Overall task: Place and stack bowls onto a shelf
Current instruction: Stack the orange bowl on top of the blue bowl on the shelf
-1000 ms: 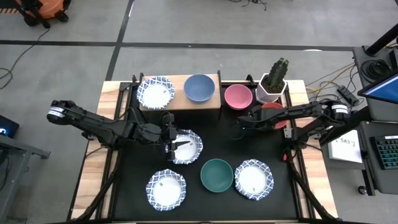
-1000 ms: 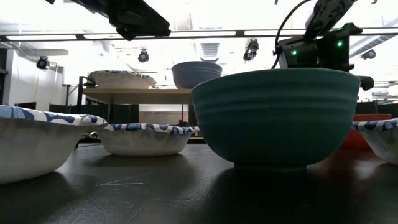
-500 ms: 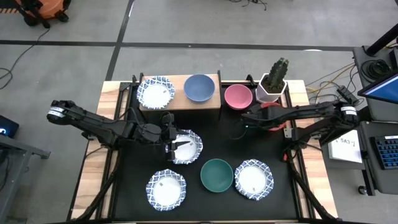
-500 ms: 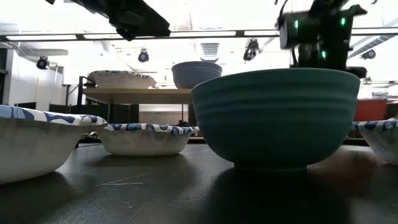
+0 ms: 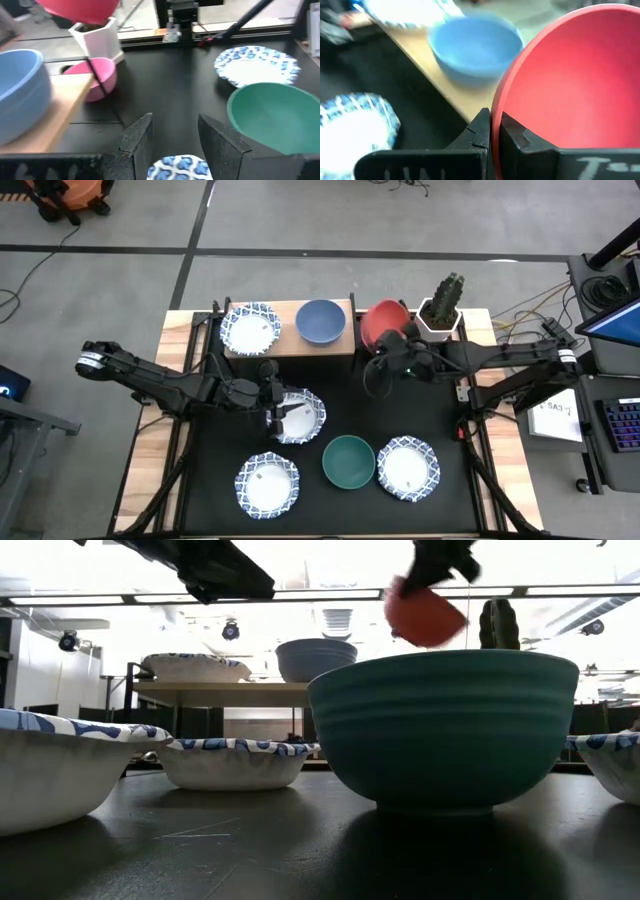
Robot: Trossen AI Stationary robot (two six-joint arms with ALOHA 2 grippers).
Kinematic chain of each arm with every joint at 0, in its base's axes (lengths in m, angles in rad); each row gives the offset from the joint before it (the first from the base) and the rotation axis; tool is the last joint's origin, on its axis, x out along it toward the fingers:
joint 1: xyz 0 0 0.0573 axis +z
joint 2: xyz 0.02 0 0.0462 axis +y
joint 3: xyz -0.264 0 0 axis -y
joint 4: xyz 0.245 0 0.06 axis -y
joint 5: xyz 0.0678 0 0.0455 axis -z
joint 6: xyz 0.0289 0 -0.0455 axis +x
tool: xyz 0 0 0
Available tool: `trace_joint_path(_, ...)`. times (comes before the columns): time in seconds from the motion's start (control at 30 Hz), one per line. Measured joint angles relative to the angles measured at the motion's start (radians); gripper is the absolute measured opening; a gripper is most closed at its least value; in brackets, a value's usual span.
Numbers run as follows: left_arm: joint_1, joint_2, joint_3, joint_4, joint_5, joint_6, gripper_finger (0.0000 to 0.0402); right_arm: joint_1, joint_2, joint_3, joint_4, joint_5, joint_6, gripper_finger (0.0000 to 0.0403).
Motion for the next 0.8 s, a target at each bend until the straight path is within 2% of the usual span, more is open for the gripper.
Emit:
trace_joint_path(0.2, 0.0, -0.004, 0.0, -0.001, -0.078, 0.023, 0.0139, -0.044, 0.05, 0.019, 0.322, -0.143, -0.294, 0.0009)
trace_joint_path(0.37, 0.0, -0.011, 0.002, -0.003, -0.112, 0.044, 0.0139, -0.097, 0.114, 0.019, 0.512, -0.184, -0.425, 0.0009)
trace_joint_path(0.5, 0.0, -0.02, 0.002, -0.004, -0.144, 0.057, 0.0139, -0.152, 0.171, 0.019, 0.56, -0.239, -0.443, 0.0009)
trace_joint_path(0.67, 0.0, -0.043, 0.002, -0.004, -0.171, 0.071, 0.0139, -0.191, 0.231, 0.019, 0.587, -0.243, -0.443, 0.0009)
trace_joint_path(0.8, 0.0, -0.054, 0.003, -0.004, -0.171, 0.077, 0.0139, -0.208, 0.258, 0.018, 0.619, -0.315, -0.447, 0.0009)
